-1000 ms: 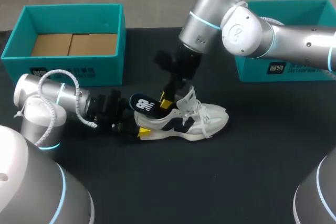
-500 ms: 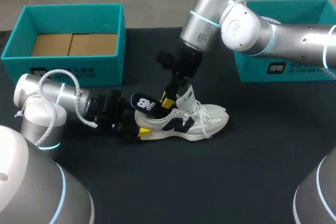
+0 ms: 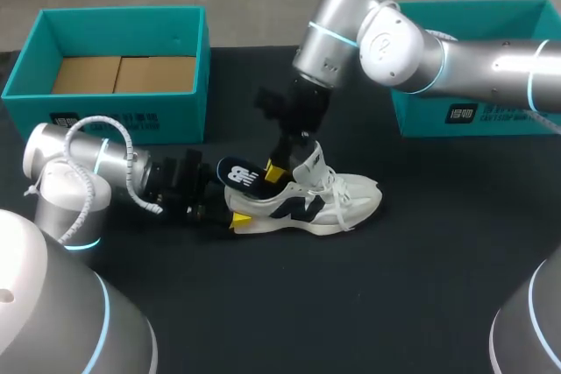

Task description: Take the shoe out of the shoebox, open the shoe tongue, remove and reinsert the insole, then place the shoe into the shoebox

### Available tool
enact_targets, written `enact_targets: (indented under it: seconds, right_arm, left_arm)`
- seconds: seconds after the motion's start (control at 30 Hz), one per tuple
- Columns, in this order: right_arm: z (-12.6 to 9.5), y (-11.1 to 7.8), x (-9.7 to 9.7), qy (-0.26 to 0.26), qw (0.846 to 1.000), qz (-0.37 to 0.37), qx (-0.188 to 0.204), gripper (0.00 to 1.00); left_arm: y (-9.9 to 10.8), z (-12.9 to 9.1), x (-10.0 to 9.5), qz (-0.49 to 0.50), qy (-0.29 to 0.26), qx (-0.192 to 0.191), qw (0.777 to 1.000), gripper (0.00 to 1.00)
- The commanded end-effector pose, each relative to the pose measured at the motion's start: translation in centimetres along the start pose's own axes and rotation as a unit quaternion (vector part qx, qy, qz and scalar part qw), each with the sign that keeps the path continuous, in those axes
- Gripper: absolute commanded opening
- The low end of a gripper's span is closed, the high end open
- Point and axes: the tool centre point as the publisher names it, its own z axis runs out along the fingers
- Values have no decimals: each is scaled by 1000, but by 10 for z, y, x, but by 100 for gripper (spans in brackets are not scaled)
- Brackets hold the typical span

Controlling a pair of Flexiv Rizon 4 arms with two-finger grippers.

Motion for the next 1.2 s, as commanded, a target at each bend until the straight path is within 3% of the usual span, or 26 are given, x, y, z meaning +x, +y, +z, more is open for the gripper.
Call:
enact_targets:
  seconds: [0.03,0.13,0.47,1.2]
  right_arm:
    - [1,1,-1,7,1000,-3,2,0]
    - [-3,2,1,14,1000,-5,-3,0]
    - [-22,23,10,50,996,-16,-75,0]
    - [-97,79,29,-26,979,12,-200,0]
  left_arm:
    - [4,1,-1,0,0,-1,1000,0]
    - [4,1,-1,0,0,-1,1000,0]
    - [4,1,-1,0,0,-1,1000,0]
    - [4,1,-1,0,0,-1,1000,0]
